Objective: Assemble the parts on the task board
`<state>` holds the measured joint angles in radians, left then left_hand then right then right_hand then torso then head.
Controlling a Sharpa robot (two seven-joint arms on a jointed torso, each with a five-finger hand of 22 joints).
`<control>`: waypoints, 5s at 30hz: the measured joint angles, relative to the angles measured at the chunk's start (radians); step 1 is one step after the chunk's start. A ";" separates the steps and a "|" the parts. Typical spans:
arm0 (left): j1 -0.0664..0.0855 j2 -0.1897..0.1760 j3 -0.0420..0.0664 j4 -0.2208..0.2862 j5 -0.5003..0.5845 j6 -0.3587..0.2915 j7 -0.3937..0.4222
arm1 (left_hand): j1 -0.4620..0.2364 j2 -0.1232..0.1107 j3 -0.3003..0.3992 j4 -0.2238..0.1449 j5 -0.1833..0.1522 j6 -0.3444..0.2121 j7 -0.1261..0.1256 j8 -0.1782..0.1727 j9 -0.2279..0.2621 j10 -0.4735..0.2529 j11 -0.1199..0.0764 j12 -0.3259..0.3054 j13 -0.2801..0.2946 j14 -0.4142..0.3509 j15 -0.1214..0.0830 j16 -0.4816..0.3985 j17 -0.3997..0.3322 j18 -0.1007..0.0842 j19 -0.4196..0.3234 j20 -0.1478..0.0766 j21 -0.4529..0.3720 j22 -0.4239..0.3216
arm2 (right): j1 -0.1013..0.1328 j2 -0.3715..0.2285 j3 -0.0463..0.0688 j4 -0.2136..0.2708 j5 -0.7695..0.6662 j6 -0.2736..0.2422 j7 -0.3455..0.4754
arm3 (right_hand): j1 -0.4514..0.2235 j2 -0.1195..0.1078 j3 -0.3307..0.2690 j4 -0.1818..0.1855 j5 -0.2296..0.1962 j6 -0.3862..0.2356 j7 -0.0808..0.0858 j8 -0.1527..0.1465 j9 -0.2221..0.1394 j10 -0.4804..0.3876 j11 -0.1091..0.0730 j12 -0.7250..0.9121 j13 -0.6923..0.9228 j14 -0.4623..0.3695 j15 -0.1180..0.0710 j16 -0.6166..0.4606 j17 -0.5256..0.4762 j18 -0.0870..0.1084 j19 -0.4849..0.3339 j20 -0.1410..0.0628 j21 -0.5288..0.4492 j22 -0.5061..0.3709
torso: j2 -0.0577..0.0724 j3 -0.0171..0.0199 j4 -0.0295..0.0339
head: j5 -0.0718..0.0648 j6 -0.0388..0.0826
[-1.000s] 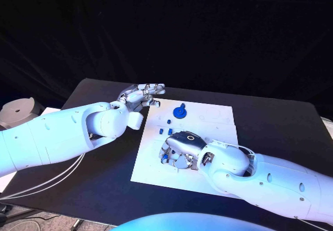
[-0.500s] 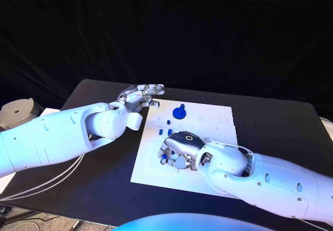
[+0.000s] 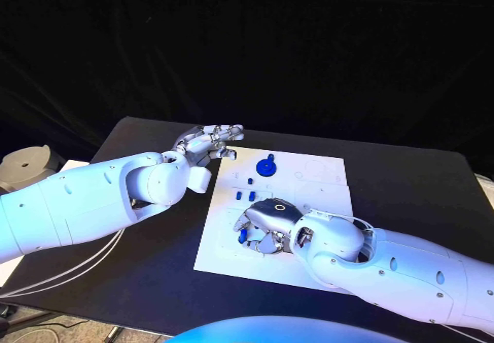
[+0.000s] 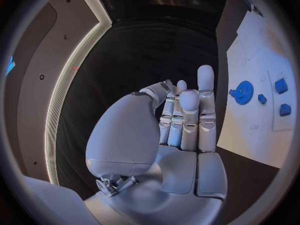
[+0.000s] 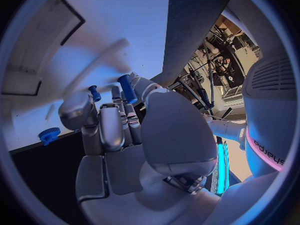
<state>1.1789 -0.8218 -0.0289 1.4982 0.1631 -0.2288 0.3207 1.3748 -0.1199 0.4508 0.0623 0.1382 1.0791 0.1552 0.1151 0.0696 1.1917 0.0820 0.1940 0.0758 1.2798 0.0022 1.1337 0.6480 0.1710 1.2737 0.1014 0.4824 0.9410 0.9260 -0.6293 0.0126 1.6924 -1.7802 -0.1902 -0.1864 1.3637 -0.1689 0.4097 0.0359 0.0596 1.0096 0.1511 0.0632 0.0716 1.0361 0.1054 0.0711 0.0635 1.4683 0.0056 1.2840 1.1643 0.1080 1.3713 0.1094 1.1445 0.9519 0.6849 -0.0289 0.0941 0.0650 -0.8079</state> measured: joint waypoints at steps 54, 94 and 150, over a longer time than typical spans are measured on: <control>-0.001 -0.024 -0.003 0.027 0.000 0.002 -0.005 | 0.000 0.000 -0.003 -0.003 0.000 0.000 0.000 0.000 0.000 -0.004 0.004 0.007 0.000 0.000 0.000 0.000 -0.005 0.000 0.000 0.000 0.000 -0.001 | 0.066 -0.576 0.001 0.325 0.431 -0.192 -0.285 | -0.116 0.101 -0.509 0.253 0.252 0.037 -0.062 0.180 0.051 0.370 -0.101 1.104 1.068 -0.003 -0.069 0.159 0.144 -0.016 0.077 -0.077 0.160 0.213 | -0.016 0.0035 -0.0473 | -0.103 0.034; -0.005 -0.034 -0.004 0.033 0.000 0.008 -0.009 | 0.000 0.000 -0.003 -0.003 0.000 0.000 0.000 0.000 0.000 -0.004 0.004 0.007 0.000 0.000 0.000 0.000 -0.006 0.000 0.000 0.000 0.000 -0.001 | -0.025 -0.427 0.001 0.223 0.259 -0.087 -0.392 | -0.118 0.110 -0.558 0.255 0.238 0.023 -0.062 0.212 0.072 0.362 -0.095 1.140 1.104 -0.004 -0.068 0.180 0.143 -0.016 0.084 -0.077 0.180 0.245 | -0.016 0.0016 -0.0501 | -0.096 0.021; -0.006 -0.035 -0.004 0.042 -0.008 0.015 -0.014 | 0.000 0.000 -0.003 -0.003 0.000 -0.004 0.004 0.000 0.000 -0.004 0.004 0.007 0.000 0.000 0.000 0.000 -0.007 0.000 0.000 0.000 0.000 -0.002 | -0.034 -0.317 0.016 0.244 0.436 -0.179 -0.395 | -0.102 0.196 -0.601 0.256 0.428 0.032 -0.075 0.281 0.136 0.361 -0.093 1.160 1.206 -0.005 -0.077 0.206 0.144 -0.031 0.091 -0.084 0.215 0.295 | -0.017 0.0009 -0.0504 | -0.079 0.020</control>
<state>1.1732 -0.8570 -0.0329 1.5397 0.1554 -0.2137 0.3070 1.3748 -0.1199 0.4480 0.0595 0.1382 1.0754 0.1589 0.1151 0.0696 1.1881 0.0856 0.2012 0.0757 1.2798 0.0022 1.1337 0.6407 0.1709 1.2736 0.1014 0.4824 0.9395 0.8917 -0.9459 0.0284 1.9361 -1.3444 -0.3690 -0.5810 1.2613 0.0272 -0.1917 0.2923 0.4875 1.0418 0.0764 0.3445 0.2074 1.3972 0.0122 1.2308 1.2691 1.4630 -0.0717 1.4901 1.3079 0.0765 1.4627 0.0253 1.3596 1.2467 0.6682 -0.0280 0.0436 -0.0142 -0.7875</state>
